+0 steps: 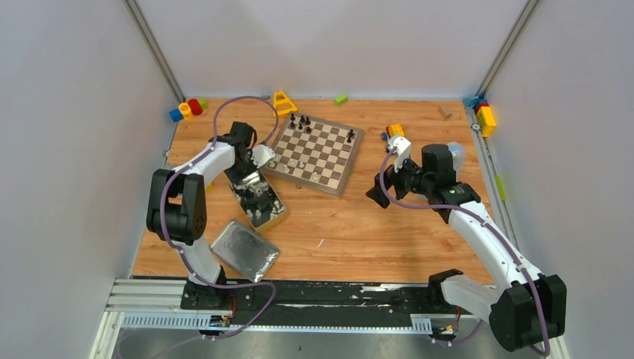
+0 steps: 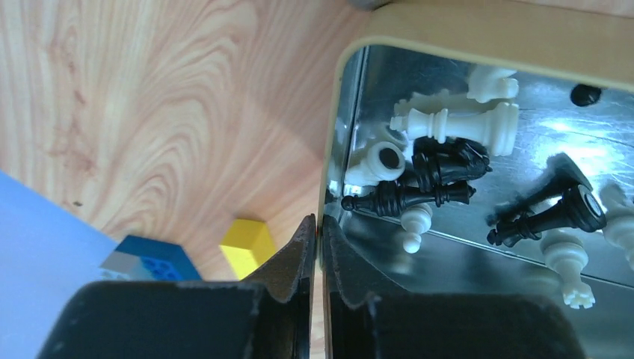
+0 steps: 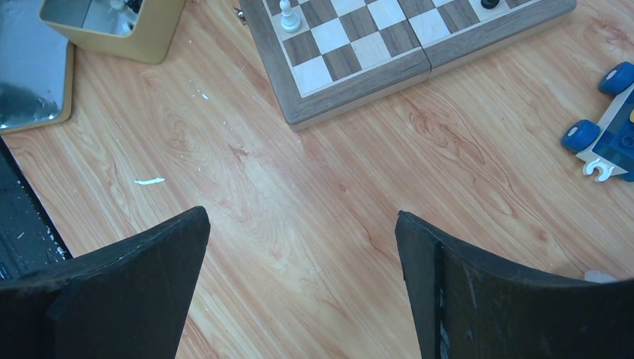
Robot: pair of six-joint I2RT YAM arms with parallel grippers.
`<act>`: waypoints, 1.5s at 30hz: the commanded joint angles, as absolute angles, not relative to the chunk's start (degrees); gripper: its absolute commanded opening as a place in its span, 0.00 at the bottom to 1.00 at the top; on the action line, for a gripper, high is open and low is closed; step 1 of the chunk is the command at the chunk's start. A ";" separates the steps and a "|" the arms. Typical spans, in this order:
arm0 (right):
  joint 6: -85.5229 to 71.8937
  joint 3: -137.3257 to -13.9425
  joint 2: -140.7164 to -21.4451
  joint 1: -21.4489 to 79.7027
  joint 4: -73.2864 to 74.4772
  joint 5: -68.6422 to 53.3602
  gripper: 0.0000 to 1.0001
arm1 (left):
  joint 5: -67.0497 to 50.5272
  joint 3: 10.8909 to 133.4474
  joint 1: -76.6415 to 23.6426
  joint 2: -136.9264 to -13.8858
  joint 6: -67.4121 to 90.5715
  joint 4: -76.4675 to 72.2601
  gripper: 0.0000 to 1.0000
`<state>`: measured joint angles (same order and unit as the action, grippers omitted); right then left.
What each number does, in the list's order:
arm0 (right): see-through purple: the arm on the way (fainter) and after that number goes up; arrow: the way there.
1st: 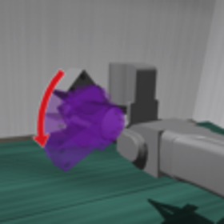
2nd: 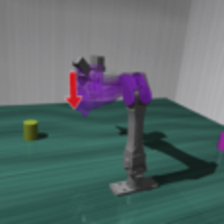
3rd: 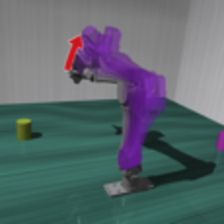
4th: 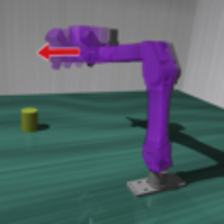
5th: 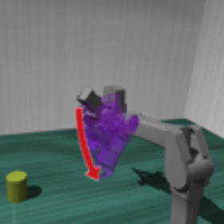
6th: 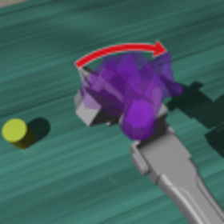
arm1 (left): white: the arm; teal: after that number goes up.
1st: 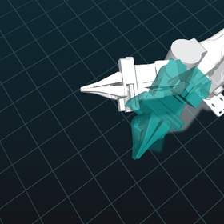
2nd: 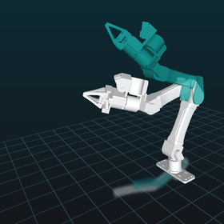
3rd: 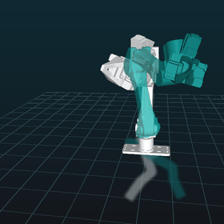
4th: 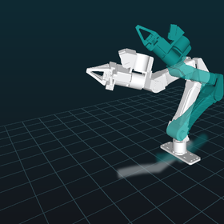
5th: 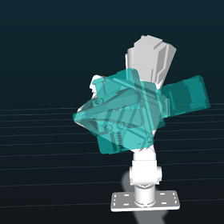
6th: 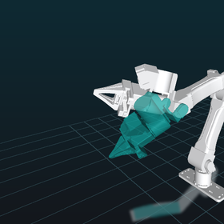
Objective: Set up the chess pieces on the board
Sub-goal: Move the storage box to the center of the board, then move the lid to the center of the board.
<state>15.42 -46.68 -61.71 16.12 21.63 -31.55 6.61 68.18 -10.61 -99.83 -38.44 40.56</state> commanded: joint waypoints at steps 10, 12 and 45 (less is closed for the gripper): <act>16.76 -46.14 -59.96 16.50 19.34 -32.52 0.97 | 21.36 77.70 -4.29 -108.01 -47.04 36.17 0.36; 16.86 -46.14 -59.88 16.52 19.39 -32.60 0.97 | 20.71 76.83 -3.54 -105.92 -45.41 35.86 0.52; 15.91 -48.27 -64.88 18.18 19.57 -34.03 0.97 | -1.97 37.84 2.17 -80.12 -42.17 37.75 0.53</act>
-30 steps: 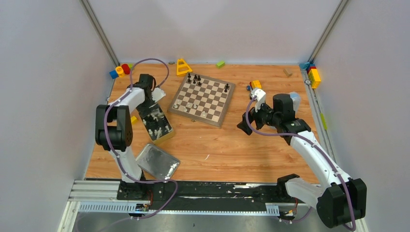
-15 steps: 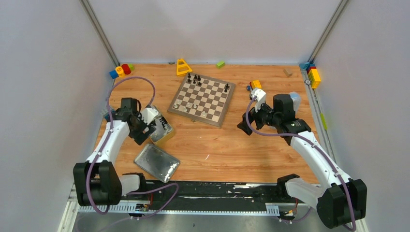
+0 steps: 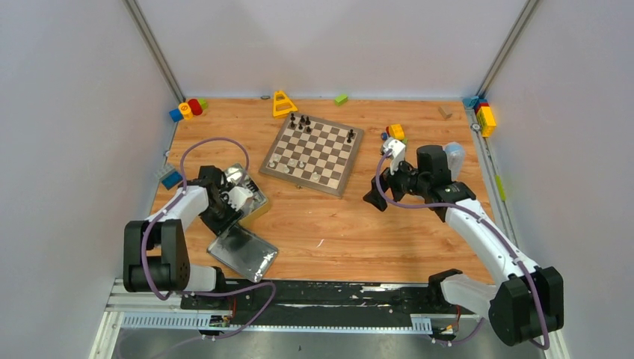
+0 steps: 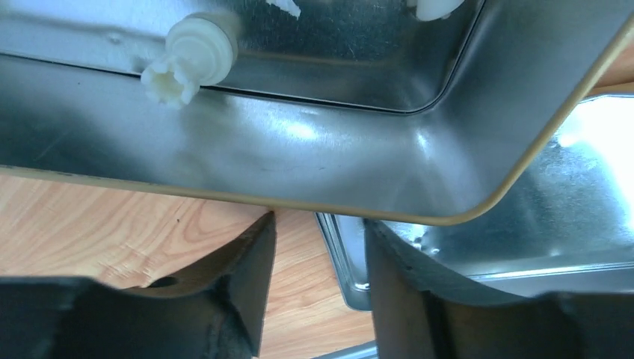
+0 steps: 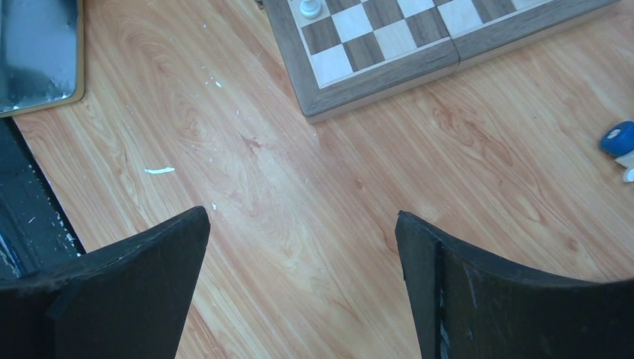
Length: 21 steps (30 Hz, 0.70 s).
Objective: Set up the chess pieces on the board
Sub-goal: Move the lid to the center of the board.
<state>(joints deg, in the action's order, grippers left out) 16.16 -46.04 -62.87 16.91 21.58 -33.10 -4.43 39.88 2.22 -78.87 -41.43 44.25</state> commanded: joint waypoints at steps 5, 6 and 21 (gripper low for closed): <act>15.91 -50.49 -67.39 19.21 19.77 -32.63 0.97 | 5.85 37.52 4.85 -80.92 -44.98 33.77 0.46; 15.91 -50.74 -67.74 19.33 19.85 -32.39 0.96 | 6.44 38.58 6.81 -81.46 -45.56 33.23 0.45; 16.17 -51.22 -69.48 19.94 19.86 -30.23 0.96 | 7.39 60.13 19.40 -91.78 -46.67 37.18 0.78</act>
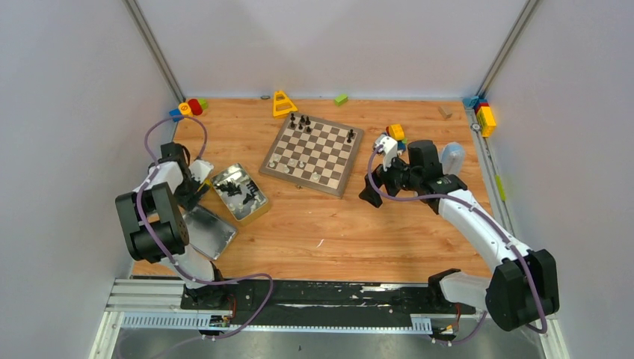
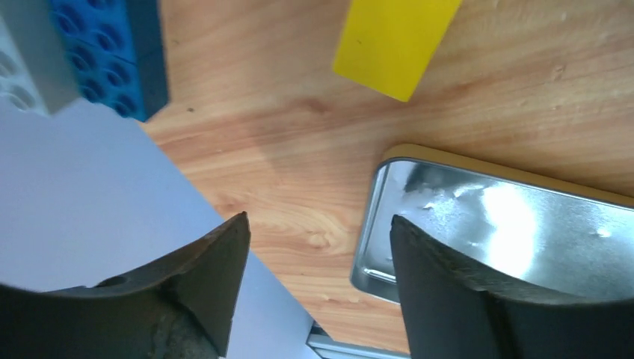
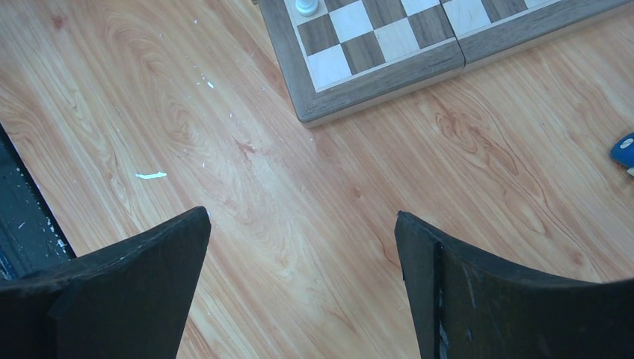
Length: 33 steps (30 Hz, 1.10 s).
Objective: Set up the chess pieces on the board
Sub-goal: Move the lid to the center of the board, then move the chessboard to the center of the board.
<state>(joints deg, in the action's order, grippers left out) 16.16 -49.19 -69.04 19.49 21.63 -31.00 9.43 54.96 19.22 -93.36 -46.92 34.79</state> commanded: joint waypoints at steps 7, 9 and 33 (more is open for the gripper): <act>14.23 -57.17 -76.50 20.07 18.74 -26.14 0.96 | -8.30 71.45 19.00 -84.60 -38.23 47.46 0.97; 12.89 -59.41 -79.91 20.05 18.26 -25.07 0.96 | -12.74 74.11 16.37 -83.77 -34.57 48.14 0.98; -9.37 -76.21 -110.28 18.14 12.93 -23.26 0.85 | -37.96 120.18 -4.19 -134.86 3.63 38.99 0.95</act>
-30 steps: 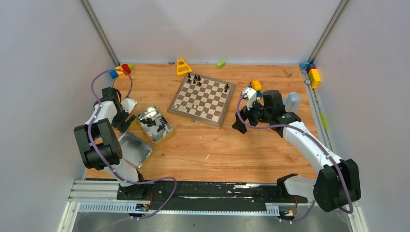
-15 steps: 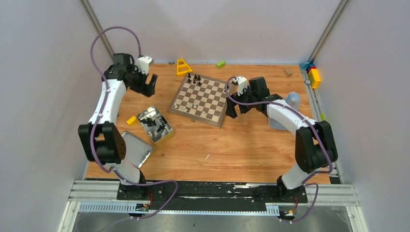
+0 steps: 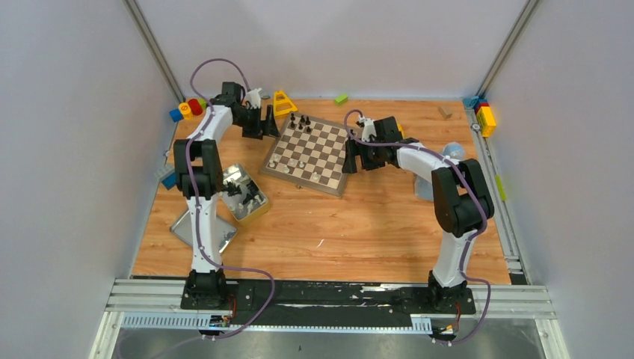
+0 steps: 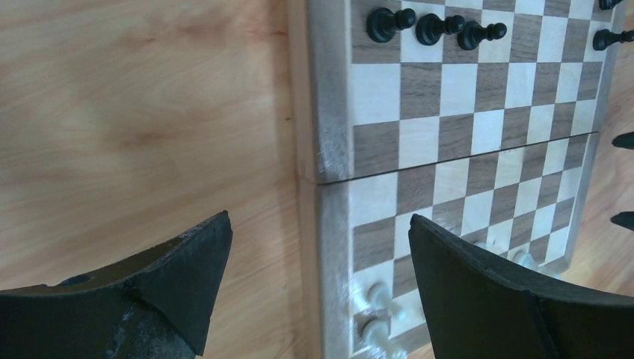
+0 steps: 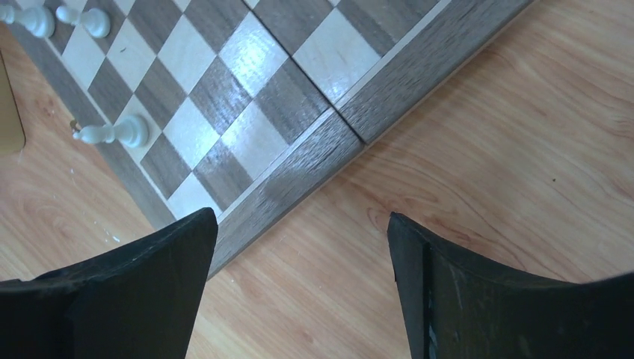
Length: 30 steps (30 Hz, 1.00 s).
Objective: Set up the chess pieces on the board
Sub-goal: Move the chessboard to the center of the board.
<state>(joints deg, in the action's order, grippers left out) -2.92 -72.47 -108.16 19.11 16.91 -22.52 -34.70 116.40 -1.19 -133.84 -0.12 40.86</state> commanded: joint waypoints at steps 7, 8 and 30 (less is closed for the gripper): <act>-11.04 -78.54 -113.50 17.77 12.74 -25.79 0.82 | -37.44 117.67 -5.79 -137.12 4.16 37.14 0.94; -11.19 -78.71 -113.81 17.83 12.81 -26.34 0.82 | -37.75 116.65 -5.84 -137.07 4.27 36.71 0.94; -10.28 -68.11 -107.84 17.75 12.69 -37.17 0.84 | -37.07 110.25 -15.72 -134.65 -6.52 40.83 0.93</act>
<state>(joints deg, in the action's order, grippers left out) -11.27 -70.87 -112.07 17.10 13.87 -32.62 -33.93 111.44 -10.92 -135.09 -4.54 35.33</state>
